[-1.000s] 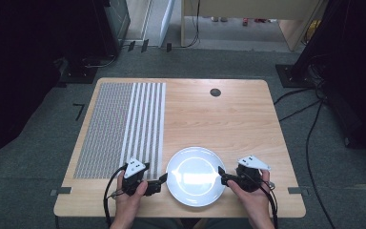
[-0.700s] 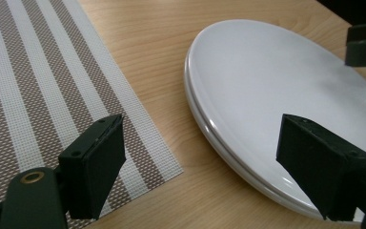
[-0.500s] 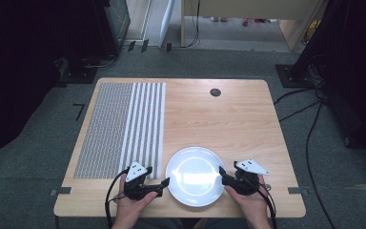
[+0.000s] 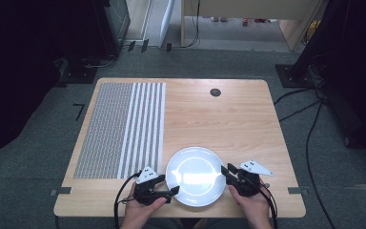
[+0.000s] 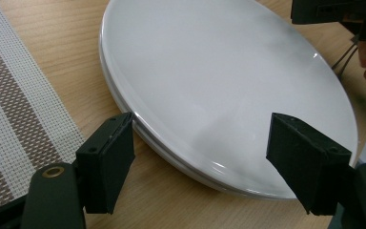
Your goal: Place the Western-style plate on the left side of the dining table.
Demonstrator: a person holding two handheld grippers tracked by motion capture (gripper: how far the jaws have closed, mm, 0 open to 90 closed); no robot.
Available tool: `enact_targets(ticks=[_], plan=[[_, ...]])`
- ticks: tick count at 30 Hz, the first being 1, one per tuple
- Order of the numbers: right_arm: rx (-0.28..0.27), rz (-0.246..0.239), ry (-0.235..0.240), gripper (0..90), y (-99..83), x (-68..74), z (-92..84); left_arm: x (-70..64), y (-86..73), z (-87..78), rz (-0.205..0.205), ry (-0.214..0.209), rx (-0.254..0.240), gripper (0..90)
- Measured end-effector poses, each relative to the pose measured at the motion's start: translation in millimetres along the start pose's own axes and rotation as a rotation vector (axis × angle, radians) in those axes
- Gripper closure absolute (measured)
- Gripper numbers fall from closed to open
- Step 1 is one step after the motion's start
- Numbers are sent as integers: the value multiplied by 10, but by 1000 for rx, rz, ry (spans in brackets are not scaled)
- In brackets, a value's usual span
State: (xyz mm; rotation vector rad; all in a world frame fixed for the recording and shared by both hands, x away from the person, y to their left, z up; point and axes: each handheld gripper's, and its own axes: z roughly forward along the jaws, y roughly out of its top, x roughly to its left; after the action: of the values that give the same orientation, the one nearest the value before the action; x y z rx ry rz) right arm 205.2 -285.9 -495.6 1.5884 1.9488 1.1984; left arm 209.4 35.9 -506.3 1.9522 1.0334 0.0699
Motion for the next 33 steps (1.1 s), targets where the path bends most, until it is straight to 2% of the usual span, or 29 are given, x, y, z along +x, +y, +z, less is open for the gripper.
enact_targets(ticks=[5, 8, 10, 15, 22, 33], plan=[[10, 36, 0, 733, -9, -35, 11, 12, -1, 0, -7, -5, 1, 253], [24, 119, 35, 721, -11, -63, 18, 7, -14, 29, -6, 14, 14, 253], [40, 157, 52, 754, -19, -74, 27, 7, -18, 29, -5, 15, 17, 253], [40, 163, 56, 808, -23, -95, 21, 10, -14, 23, -7, 12, 13, 257], [63, 253, 143, 795, -30, -167, 30, 10, -9, 13, -2, 12, 10, 269], [41, 250, 163, 775, -38, -177, 63, 35, -9, -1, -8, 3, 10, 294]])
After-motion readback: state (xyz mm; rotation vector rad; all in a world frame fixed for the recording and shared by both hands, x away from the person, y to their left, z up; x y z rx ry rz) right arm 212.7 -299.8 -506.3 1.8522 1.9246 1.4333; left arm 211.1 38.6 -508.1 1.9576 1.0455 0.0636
